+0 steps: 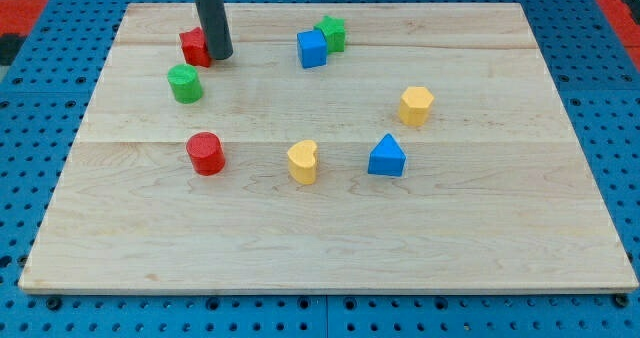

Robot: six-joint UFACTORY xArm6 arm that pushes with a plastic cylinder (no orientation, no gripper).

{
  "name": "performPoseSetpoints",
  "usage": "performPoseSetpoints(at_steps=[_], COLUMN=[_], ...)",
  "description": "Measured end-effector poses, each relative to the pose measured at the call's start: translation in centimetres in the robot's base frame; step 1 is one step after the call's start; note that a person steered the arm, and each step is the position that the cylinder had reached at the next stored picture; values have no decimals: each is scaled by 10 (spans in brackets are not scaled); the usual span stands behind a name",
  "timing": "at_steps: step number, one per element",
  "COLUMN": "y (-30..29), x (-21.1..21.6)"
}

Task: Place the blue cube vertically towards the yellow hexagon

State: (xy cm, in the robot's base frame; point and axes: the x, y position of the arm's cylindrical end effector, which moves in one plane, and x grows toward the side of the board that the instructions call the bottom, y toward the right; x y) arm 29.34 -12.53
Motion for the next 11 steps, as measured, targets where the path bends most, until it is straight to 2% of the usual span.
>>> performPoseSetpoints(at_steps=[1, 2, 3, 6, 7, 8, 10, 11], y=[45, 113, 171, 118, 70, 78, 28, 44], x=[-23, -30, -19, -6, -6, 2, 7, 33])
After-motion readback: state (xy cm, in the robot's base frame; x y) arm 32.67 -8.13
